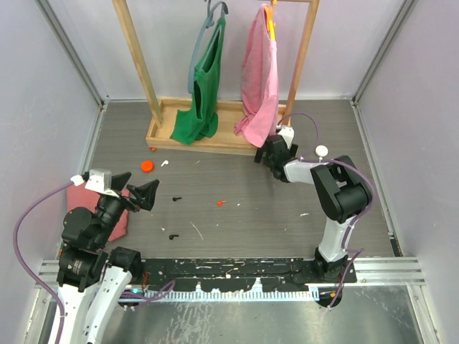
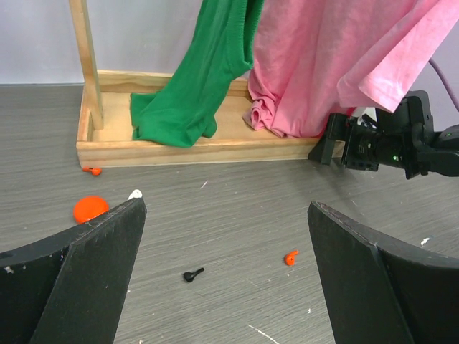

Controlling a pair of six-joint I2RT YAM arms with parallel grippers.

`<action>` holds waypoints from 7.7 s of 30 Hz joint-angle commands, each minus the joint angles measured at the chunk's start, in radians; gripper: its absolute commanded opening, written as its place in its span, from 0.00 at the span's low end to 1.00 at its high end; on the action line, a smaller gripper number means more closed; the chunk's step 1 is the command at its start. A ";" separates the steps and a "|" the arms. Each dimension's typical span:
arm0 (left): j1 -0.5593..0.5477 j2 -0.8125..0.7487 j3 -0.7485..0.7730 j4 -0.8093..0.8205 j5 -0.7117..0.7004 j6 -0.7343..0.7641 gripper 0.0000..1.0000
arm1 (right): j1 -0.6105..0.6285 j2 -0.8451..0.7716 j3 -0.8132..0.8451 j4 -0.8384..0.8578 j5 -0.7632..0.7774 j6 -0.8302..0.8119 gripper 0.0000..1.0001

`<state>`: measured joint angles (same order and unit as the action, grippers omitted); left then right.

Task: Insert the wireless bluetooth earbuds into the charging case
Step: Move the distractor to the center of the board, then pick up the charging case at the center of the board.

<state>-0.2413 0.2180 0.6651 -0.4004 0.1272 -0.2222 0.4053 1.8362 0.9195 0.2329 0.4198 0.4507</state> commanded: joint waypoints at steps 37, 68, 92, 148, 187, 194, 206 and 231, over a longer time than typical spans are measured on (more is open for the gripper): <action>-0.003 0.394 0.127 -0.004 -0.150 -0.200 0.98 | -0.009 -0.286 -0.158 0.044 -0.142 -0.008 1.00; 0.170 1.622 0.483 0.643 -0.128 -0.621 0.98 | 0.064 -0.531 -0.406 0.212 -0.147 -0.084 1.00; 0.198 1.563 0.570 0.541 -0.064 -0.475 0.98 | 0.064 -0.531 -0.388 0.181 -0.162 -0.115 1.00; 0.282 1.772 0.885 -0.389 -0.057 0.173 0.65 | 0.183 -0.522 -0.370 0.177 -0.055 -0.194 1.00; 0.260 1.822 0.866 -0.394 -0.032 0.170 0.47 | 0.193 -0.458 -0.300 0.099 -0.116 -0.198 1.00; 0.256 1.685 0.781 -0.363 0.049 0.090 0.45 | 0.193 -0.473 -0.308 0.131 -0.193 -0.179 1.00; 0.180 1.411 0.623 -0.273 0.170 -0.172 0.40 | 0.193 -0.545 -0.364 0.264 -0.428 -0.168 1.00; -0.326 1.017 0.127 0.463 -0.128 -0.879 0.41 | 0.351 -0.701 -0.515 0.599 -0.428 -0.118 1.00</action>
<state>-0.5171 1.2991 0.8318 -0.1539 0.1062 -0.9539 0.7319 1.1542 0.4248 0.6682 -0.0486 0.3206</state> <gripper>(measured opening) 0.501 0.998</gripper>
